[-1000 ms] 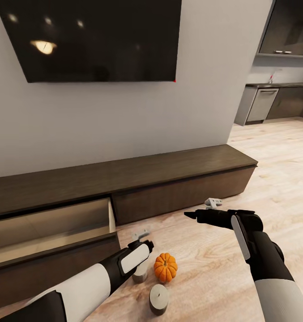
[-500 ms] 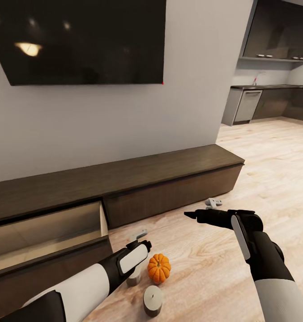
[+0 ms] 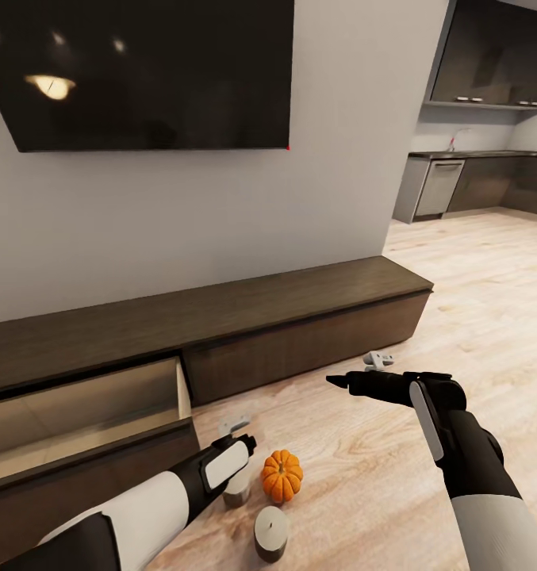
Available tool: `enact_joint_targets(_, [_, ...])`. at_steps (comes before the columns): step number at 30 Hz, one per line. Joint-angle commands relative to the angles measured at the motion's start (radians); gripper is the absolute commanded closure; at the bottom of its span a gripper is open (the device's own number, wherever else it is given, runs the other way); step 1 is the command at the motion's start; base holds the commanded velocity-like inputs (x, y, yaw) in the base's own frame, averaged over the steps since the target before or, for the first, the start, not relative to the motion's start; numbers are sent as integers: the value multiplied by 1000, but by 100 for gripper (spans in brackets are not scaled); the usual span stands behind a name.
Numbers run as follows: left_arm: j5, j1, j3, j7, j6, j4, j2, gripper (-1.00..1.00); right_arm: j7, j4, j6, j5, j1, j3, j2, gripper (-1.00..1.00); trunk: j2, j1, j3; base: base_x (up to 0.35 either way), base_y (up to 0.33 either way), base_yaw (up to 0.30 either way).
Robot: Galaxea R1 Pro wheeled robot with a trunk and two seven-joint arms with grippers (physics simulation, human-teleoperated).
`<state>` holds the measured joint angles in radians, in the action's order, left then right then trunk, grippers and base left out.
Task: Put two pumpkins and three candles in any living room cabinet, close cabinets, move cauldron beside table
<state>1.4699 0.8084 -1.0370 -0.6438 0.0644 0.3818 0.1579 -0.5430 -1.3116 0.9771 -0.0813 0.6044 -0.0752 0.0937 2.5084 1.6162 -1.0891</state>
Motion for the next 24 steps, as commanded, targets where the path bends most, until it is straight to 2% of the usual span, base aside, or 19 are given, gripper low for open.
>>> enact_joint_targets(1, [0,0,0,10,0,-4,0,-100,0,0,0,0,0,0,0,-100,0,0,0,0,0,0])
enact_joint_targets(7, [0,0,-1,20,-1,-2,0,-100,0,0,0,1,0,0,0,-100,0,0,0,1,-1,0])
enact_joint_targets(13, [0,0,-1,21,-2,0,0,-100,0,0,0,2,0,0,0,-100,0,0,0,139,-126,0])
enact_joint_targets(19, [1,0,0,20,-39,-4,0,-100,0,0,0,2,0,0,0,-100,0,0,0,27,-24,0])
enact_joint_targets(24, [1,0,0,20,-44,-4,0,-100,0,0,0,3,0,0,0,-100,0,0,0,1,-1,0])
